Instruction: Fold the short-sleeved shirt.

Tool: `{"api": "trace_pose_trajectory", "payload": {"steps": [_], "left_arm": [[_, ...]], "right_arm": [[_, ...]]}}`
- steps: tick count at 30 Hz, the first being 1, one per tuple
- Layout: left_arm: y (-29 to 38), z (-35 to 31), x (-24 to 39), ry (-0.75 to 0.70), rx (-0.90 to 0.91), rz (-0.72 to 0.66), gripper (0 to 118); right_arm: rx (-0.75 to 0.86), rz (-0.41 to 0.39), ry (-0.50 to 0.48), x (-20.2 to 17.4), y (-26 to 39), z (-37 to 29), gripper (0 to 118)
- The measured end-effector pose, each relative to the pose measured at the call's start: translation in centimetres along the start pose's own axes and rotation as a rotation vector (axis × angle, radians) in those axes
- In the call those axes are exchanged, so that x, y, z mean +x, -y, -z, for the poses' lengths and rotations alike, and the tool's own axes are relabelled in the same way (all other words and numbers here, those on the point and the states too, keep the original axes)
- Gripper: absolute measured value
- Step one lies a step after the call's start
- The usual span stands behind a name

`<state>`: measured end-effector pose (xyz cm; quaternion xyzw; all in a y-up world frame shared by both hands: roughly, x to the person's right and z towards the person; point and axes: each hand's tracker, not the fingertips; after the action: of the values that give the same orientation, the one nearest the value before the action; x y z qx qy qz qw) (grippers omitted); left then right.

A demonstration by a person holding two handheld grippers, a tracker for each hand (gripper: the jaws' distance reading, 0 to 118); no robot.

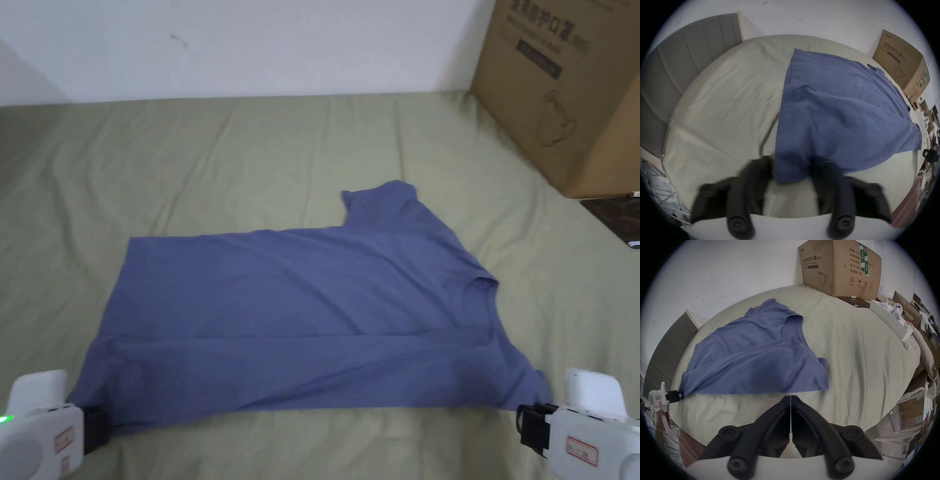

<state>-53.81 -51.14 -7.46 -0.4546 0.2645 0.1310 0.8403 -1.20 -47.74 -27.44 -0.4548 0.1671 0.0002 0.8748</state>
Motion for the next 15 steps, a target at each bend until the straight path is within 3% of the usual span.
{"api": "trace_pose_trajectory", "payload": {"steps": [1, 3, 4, 5, 7, 8, 9, 10, 12, 13, 15], "left_arm": [[-0.1, -0.7, 0.1, 0.014, 0.011, -0.001, 5], [-1.0, -0.4, -0.3, 0.035, -0.040, -0.005, 5], [-1.1, -0.6, -0.4, 0.038, -0.027, -0.006, 5], [-1.2, -0.8, -0.6, 0.046, -0.026, -0.006, 5], [-1.3, -0.9, -1.0, 0.059, -0.028, -0.015, 5], [-1.4, -1.0, -1.2, 0.065, -0.027, -0.022, 5], [-1.2, -1.1, -1.2, 0.068, -0.028, -0.029, 5], [-1.2, -1.1, -1.1, 0.069, -0.029, -0.031, 5], [-1.3, -1.0, -1.0, 0.069, -0.037, -0.023, 5], [-1.3, -1.3, -0.6, 0.062, -0.039, -0.015, 5], [-1.4, -1.8, -0.5, 0.058, -0.036, 0.001, 5]], "right_arm": [[0.008, 0.005, -0.009, 0.3, -0.2, 0.1, 13], [0.020, 0.005, 0.004, 0.8, -1.0, 0.7, 77], [0.019, 0.006, 0.010, 1.1, -1.6, 1.3, 98], [0.020, 0.007, 0.006, 1.5, -2.1, 2.1, 100], [-0.012, 0.040, -0.015, 2.1, -3.4, 4.1, 100], [-0.054, 0.057, -0.034, 2.3, -3.7, 5.2, 93], [-0.088, 0.054, -0.042, 2.5, -3.9, 6.7, 72], [-0.119, 0.050, -0.003, 2.5, -3.8, 8.0, 39], [-0.110, 0.010, 0.024, 2.1, -3.5, 9.0, 23], [-0.105, 0.017, 0.003, 1.9, -3.9, 8.2, 8], [-0.086, -0.002, -0.048, 1.4, -4.4, 6.8, 8]]}}
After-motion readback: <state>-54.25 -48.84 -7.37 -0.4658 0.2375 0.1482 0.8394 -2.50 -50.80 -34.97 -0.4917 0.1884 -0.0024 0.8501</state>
